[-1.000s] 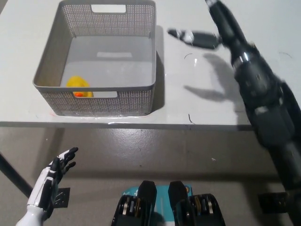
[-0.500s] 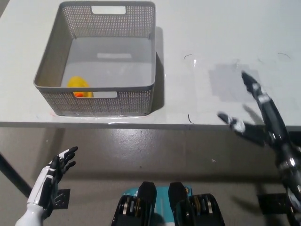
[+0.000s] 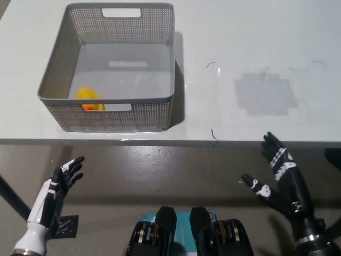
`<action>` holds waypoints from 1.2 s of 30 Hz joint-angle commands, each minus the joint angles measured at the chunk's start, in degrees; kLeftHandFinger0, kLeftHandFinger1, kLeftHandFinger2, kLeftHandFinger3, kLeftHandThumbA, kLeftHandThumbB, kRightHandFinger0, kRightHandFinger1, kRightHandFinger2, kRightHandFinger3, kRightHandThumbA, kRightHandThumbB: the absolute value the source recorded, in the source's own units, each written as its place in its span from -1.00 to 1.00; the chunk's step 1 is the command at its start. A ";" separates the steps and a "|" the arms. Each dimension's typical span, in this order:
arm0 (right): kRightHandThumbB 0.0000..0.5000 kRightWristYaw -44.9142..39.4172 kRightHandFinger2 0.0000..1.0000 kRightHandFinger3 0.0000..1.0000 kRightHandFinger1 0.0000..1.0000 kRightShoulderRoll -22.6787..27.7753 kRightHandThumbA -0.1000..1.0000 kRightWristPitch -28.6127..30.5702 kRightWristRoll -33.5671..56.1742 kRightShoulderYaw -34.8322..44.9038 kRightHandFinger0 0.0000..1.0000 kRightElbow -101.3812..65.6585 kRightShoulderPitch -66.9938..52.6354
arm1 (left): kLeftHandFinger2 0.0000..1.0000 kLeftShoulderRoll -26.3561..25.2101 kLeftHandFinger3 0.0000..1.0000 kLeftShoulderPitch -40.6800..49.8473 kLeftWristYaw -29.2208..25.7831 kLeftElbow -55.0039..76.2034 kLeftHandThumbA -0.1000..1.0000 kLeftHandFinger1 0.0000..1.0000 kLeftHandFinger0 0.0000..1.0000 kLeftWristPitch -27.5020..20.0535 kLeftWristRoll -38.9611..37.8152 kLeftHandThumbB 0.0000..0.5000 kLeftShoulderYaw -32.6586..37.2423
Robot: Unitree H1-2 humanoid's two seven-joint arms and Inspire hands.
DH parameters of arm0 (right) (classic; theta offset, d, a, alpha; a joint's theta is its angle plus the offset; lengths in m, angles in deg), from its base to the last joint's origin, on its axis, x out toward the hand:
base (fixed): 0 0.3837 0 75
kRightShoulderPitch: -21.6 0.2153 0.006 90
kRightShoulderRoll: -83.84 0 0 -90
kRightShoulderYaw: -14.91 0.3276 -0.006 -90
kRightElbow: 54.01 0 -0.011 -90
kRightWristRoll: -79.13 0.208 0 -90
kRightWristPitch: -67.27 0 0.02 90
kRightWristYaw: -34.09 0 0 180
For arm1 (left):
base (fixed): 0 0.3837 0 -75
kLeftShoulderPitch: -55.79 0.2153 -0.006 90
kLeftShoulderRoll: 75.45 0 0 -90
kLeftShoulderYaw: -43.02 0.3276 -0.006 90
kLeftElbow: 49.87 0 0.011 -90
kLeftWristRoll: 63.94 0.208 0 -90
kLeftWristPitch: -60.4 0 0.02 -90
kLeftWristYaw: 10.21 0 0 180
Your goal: Use the right hand to pick up a yellow duck toy and place it into a container on the left hand side
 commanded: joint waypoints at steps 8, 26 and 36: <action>0.26 -4.26 1.00 1.00 1.00 -2.17 1.00 10.33 8.64 3.36 1.00 9.94 4.66 | 1.00 -0.33 1.00 -1.58 0.39 0.66 1.00 1.00 1.00 -2.36 -1.37 -0.03 -1.15; 0.24 -4.20 1.00 1.00 1.00 -2.56 1.00 10.97 6.02 2.53 1.00 11.46 4.81 | 1.00 -0.50 1.00 -1.44 0.38 1.35 1.00 1.00 1.00 -0.83 -0.99 0.16 -1.03; 0.23 -3.27 1.00 1.00 1.00 -2.60 1.00 10.95 4.59 2.29 1.00 11.87 5.02 | 1.00 -0.72 1.00 -1.35 0.38 1.77 1.00 1.00 1.00 -0.38 -0.71 0.19 -0.98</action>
